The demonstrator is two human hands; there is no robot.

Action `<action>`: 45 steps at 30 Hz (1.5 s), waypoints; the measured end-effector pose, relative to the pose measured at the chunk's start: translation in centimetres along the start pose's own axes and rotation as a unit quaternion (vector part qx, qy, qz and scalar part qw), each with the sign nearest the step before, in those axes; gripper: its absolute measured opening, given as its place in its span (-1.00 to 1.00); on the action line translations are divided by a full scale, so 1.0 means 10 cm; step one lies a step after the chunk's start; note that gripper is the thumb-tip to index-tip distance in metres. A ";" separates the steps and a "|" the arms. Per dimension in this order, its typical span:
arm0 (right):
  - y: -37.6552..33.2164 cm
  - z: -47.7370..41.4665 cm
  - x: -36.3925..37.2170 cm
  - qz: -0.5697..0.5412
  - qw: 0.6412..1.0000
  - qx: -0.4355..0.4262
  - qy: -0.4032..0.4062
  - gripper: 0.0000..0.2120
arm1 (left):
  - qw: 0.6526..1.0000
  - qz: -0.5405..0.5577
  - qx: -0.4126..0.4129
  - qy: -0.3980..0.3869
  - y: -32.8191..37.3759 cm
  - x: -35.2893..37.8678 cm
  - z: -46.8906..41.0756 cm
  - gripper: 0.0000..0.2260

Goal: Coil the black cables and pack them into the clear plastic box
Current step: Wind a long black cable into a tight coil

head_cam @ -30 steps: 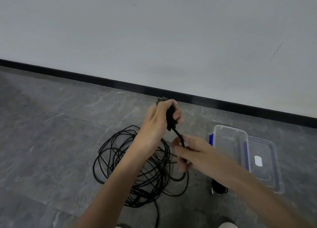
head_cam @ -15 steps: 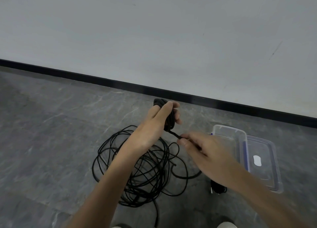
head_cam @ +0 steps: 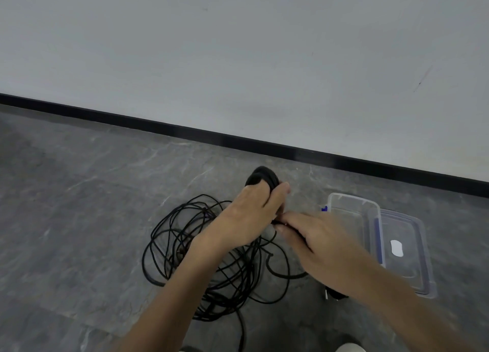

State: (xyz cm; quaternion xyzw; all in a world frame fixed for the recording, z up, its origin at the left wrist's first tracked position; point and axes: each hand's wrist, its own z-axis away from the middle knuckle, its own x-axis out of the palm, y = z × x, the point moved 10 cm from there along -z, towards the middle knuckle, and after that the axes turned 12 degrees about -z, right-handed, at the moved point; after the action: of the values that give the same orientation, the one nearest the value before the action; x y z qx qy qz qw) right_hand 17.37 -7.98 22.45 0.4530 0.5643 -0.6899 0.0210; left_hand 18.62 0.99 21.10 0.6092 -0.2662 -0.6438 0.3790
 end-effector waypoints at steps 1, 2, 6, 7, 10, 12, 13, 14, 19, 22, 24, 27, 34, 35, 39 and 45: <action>-0.01 0.01 0.01 0.007 1.000 -0.007 -0.004 -0.72 | 0.996 0.052 -0.033 -0.064 -0.06 0.11 0.01 -0.73; -0.02 0.01 0.00 0.004 1.000 -0.017 -0.003 -0.67 | 0.992 0.046 -0.022 -0.115 -0.06 0.19 0.05 -0.73; -0.12 0.00 -0.09 -0.038 0.998 -0.053 0.022 -0.69 | 0.993 -0.038 0.050 -0.095 -0.06 0.12 0.06 -0.65; -0.13 -0.01 -0.16 -0.056 0.996 -0.057 0.045 -0.74 | 0.991 0.003 0.011 -0.131 -0.01 0.18 0.10 -0.67; -0.05 0.00 -0.44 -0.141 0.981 -0.036 0.129 -0.71 | 0.981 -0.009 0.020 -0.193 0.05 0.36 0.12 -0.52; 0.04 0.00 -0.53 -0.184 0.972 -0.016 0.145 -0.68 | 0.972 0.030 0.008 -0.232 0.11 0.44 0.17 -0.36; 0.06 0.00 -0.54 -0.199 0.970 -0.010 0.137 -0.68 | 0.968 0.046 0.007 -0.246 0.14 0.46 0.20 -0.32; 0.08 -0.01 -0.52 -0.214 0.969 -0.008 0.123 -0.71 | 0.963 0.060 0.007 -0.261 0.19 0.48 0.22 -0.30; 0.12 -0.03 -0.41 -0.300 0.952 -0.002 0.059 -0.94 | 0.949 0.099 0.008 -0.298 0.29 0.49 0.30 -0.40; 0.11 -0.04 -0.44 -0.297 0.952 -0.017 0.075 -0.89 | 0.949 0.107 0.001 -0.295 0.24 0.48 0.29 -0.43; 0.09 -0.03 -0.50 -0.259 0.960 -0.030 0.099 -0.85 | 0.949 0.112 0.002 -0.296 0.25 0.47 0.30 -0.45; 0.09 0.00 -0.64 -0.145 0.977 -0.035 0.151 -0.75 | 0.948 0.117 0.005 -0.295 0.26 0.45 0.30 -0.52; 0.31 -0.04 -0.51 -0.281 0.956 0.048 0.077 -0.73 | 0.949 0.130 0.009 -0.288 0.27 0.39 0.30 -0.59; 0.37 -0.04 -0.47 -0.266 0.960 0.063 0.057 -0.76 | 0.951 0.135 0.008 -0.278 0.27 0.36 0.29 -0.58; 0.40 -0.05 -0.33 -0.234 0.969 0.073 0.020 -0.70 | 0.954 0.171 0.014 -0.246 0.26 0.25 0.24 -0.57; 0.45 -0.06 -0.44 -0.255 0.963 0.070 0.057 -0.58 | 0.925 0.243 0.011 -0.293 0.31 0.31 0.30 -0.59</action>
State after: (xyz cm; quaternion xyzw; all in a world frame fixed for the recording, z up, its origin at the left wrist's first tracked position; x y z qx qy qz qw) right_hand 22.69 -11.26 21.93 0.3327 0.6119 -0.6832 -0.2192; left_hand 16.25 -3.65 22.13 0.3145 -0.5118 -0.6788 0.4224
